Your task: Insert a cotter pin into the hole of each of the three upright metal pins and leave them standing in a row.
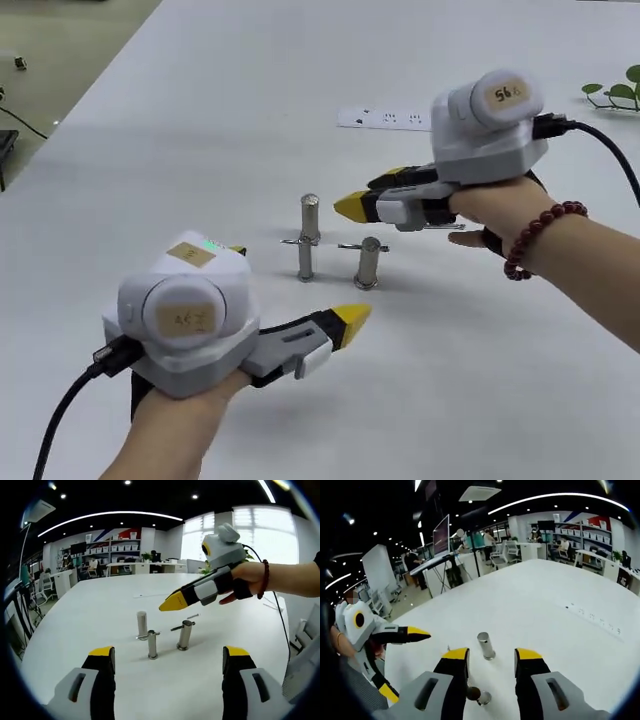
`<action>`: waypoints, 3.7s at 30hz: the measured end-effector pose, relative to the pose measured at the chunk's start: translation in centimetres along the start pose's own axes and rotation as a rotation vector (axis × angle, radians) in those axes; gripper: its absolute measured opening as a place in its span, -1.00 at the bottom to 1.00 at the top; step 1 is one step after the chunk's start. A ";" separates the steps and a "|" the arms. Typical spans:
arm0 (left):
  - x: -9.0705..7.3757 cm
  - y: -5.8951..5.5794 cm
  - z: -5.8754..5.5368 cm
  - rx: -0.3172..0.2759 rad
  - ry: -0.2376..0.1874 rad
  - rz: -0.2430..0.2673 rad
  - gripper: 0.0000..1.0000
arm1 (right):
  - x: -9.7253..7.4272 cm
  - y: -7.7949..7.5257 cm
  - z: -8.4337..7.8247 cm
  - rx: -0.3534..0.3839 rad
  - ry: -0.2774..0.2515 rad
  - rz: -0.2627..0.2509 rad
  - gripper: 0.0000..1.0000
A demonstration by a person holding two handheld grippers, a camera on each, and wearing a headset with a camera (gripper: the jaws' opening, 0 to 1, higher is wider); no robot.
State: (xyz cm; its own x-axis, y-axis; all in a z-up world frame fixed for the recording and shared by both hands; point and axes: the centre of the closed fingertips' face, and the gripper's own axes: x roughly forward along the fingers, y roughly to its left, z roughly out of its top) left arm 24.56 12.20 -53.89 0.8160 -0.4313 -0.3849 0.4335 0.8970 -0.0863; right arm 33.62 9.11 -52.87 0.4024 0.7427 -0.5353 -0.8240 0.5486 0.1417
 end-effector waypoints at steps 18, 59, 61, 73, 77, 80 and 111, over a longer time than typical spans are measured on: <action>-0.9 -0.1 0.2 0.027 0.008 -0.076 0.97 | 4.2 0.3 0.0 -0.049 0.039 0.027 -0.52; -0.9 -0.8 -0.5 0.080 0.034 -0.135 0.97 | 5.7 0.5 -0.5 -0.203 0.067 0.044 -0.85; -0.9 -0.8 -0.4 0.078 0.030 -0.136 0.97 | 5.5 0.4 -0.6 -0.214 0.070 0.049 -0.85; -1.0 -1.4 -0.2 0.101 0.023 -0.169 0.97 | 3.2 -0.8 -1.0 -0.263 0.069 0.099 -0.85; -1.1 -1.6 -0.3 0.109 0.028 -0.181 0.97 | 2.2 -1.5 -1.5 -0.298 0.079 0.108 -0.85; -1.1 -1.7 -0.3 0.110 0.030 -0.187 0.97 | 1.5 -2.4 -1.8 -0.307 0.086 0.110 -0.85; -1.0 -3.0 -0.6 0.141 0.048 -0.251 0.97 | -6.0 -2.1 -6.4 -0.281 0.120 0.135 -0.85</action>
State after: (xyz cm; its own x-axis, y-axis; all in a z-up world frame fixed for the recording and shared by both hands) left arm 22.25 10.03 -53.77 0.6590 -0.6301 -0.4108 0.6711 0.7392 -0.0571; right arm 30.42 1.00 -55.24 0.2457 0.7418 -0.6240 -0.9512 0.3085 -0.0078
